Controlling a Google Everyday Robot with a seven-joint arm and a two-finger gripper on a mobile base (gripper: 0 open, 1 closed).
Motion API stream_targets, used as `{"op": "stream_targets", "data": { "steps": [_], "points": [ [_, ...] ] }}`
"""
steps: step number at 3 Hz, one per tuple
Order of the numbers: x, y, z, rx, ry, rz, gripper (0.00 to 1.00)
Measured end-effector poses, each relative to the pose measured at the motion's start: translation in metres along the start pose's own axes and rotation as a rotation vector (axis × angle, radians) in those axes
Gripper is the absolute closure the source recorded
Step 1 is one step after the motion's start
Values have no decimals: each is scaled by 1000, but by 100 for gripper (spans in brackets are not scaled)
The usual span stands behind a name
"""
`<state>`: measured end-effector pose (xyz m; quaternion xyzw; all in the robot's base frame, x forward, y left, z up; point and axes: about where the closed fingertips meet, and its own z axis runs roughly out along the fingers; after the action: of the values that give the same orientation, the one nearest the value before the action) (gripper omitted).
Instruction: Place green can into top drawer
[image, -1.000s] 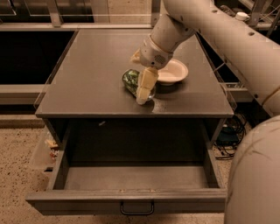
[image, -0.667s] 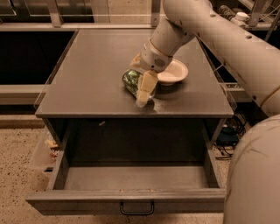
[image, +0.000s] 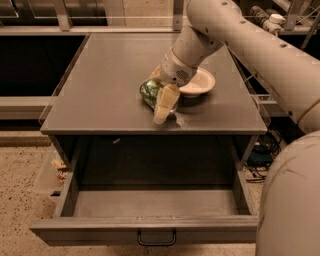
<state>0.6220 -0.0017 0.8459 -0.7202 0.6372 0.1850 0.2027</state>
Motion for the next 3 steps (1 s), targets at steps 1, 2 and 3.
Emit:
{"op": "stream_targets", "data": {
  "steps": [1,2,3],
  "points": [
    [0,0,0,0,0,0,43],
    [0,0,0,0,0,0,66],
    [0,0,0,0,0,0,88]
  ]
}}
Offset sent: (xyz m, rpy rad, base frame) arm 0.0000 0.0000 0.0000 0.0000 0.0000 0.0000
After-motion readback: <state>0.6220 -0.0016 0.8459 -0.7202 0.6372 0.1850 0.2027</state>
